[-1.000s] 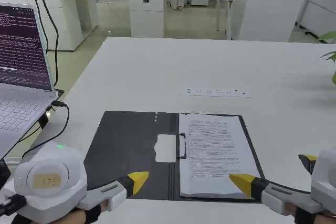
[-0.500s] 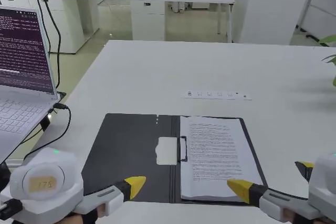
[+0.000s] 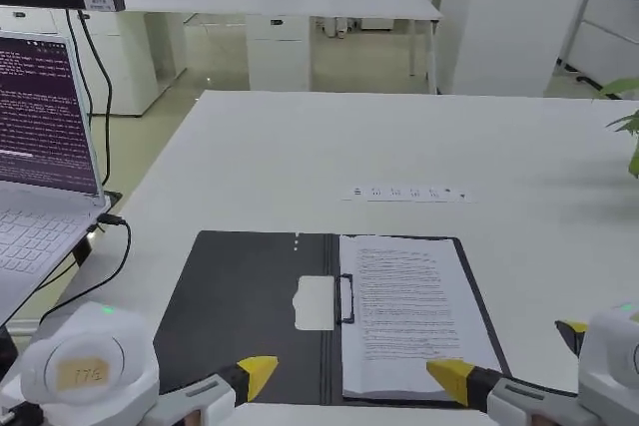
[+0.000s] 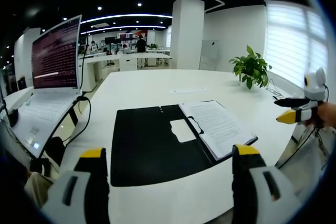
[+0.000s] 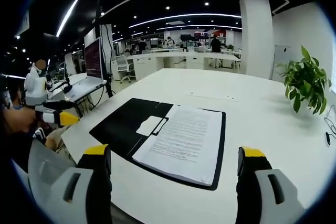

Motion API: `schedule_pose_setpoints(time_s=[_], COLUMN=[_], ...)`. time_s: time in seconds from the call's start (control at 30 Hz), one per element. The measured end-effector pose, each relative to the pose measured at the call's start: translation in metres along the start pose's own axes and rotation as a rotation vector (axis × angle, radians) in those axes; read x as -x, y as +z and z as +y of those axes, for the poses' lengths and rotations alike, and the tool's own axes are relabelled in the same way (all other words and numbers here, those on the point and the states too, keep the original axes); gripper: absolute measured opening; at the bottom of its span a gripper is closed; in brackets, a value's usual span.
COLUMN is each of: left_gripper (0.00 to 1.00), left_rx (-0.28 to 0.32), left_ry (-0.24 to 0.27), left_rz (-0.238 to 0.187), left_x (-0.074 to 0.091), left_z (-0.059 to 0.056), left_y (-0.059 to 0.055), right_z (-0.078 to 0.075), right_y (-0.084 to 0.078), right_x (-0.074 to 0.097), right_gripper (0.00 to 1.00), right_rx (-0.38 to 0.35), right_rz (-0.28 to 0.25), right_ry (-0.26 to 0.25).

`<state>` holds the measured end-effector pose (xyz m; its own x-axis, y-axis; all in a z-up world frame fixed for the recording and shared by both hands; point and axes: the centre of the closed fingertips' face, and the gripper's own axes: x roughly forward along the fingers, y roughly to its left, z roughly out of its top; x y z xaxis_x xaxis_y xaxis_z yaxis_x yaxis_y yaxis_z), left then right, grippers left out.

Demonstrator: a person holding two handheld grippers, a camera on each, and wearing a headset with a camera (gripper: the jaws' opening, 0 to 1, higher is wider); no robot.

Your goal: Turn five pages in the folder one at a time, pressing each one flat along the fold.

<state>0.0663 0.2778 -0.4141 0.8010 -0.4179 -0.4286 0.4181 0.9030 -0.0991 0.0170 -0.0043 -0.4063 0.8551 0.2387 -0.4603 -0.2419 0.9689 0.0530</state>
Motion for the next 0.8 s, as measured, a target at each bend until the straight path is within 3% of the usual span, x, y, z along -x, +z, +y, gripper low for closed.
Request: schedule_pose_setpoints(time_s=[0.43,0.7,0.8], left_gripper=[0.99,0.99,0.99], left_rx=[-0.002,-0.081,-0.052], left_ry=[-0.005,-0.033,-0.044], left_rz=[-0.009,0.015,0.009], left_x=[0.001,-0.001,-0.001], left_z=[-0.002,-0.008,-0.012], left_y=[-0.001,-0.011,-0.007], right_z=[0.000,0.004,0.006], right_y=[0.000,-0.010,-0.010], right_x=[0.002,0.004,0.003], right_gripper=[1.00,1.00,1.00], right_rx=[-0.041,0.020,0.023], right_rz=[-0.022,0.007,0.011], right_ry=[0.012,0.016,0.022])
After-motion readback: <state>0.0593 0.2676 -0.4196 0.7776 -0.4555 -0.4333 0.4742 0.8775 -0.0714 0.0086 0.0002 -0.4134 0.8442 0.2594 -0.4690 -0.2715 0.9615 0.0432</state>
